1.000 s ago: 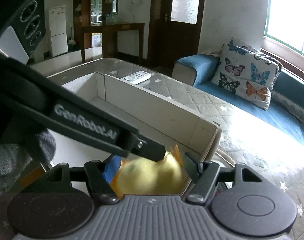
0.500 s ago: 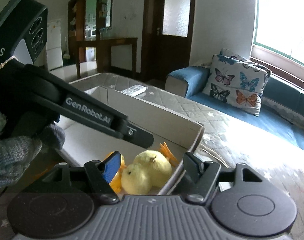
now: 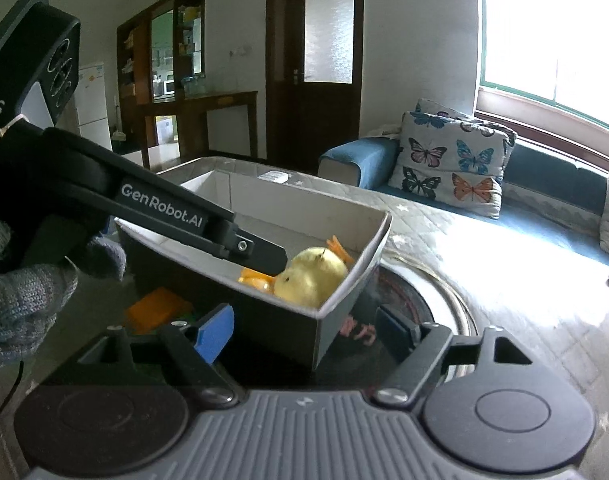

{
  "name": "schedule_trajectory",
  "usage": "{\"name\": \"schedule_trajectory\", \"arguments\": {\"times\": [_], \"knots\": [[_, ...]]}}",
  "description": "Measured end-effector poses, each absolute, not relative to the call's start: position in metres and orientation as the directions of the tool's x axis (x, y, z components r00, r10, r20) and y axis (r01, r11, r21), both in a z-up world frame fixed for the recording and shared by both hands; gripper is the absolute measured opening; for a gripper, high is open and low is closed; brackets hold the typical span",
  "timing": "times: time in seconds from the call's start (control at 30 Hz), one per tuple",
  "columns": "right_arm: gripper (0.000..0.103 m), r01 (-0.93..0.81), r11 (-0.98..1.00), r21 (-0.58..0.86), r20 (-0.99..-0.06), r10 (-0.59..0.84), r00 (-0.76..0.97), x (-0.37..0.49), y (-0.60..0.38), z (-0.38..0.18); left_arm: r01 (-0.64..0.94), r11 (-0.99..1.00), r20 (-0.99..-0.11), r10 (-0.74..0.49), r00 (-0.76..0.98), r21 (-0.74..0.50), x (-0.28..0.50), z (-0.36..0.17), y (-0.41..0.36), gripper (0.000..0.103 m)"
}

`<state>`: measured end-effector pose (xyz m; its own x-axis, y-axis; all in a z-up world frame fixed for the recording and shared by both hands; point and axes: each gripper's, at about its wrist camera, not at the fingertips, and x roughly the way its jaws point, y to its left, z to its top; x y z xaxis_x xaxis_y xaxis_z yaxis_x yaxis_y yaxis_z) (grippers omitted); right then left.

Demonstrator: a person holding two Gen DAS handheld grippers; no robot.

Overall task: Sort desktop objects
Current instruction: 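Move the left gripper to the orange dinosaur toy on the table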

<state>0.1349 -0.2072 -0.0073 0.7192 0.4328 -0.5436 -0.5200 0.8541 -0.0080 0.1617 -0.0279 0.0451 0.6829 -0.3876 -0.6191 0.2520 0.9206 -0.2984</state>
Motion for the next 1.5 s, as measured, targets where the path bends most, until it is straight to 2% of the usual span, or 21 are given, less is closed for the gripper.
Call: {"name": "schedule_trajectory", "arguments": {"times": [0.6,1.27,1.5], "knots": [[0.083,-0.435,0.900,-0.035,-0.584,0.335,0.739,0.069,-0.242,-0.038,0.274,0.897,-0.683,-0.442,0.582,-0.347,0.119,0.012,-0.061,0.033],[0.083,-0.328,0.944,-0.041,-0.590,0.242,0.771,0.063,-0.285,-0.050,0.302,0.845,-0.699,-0.534,0.476,-0.440,0.130,-0.005,-0.098,0.034],[0.083,-0.335,0.942,0.008,-0.614,0.269,0.742,0.069,-0.296,-0.060,0.306,0.841,-0.703,-0.541,0.462,-0.447,0.132,-0.009,-0.102,0.034]]}}
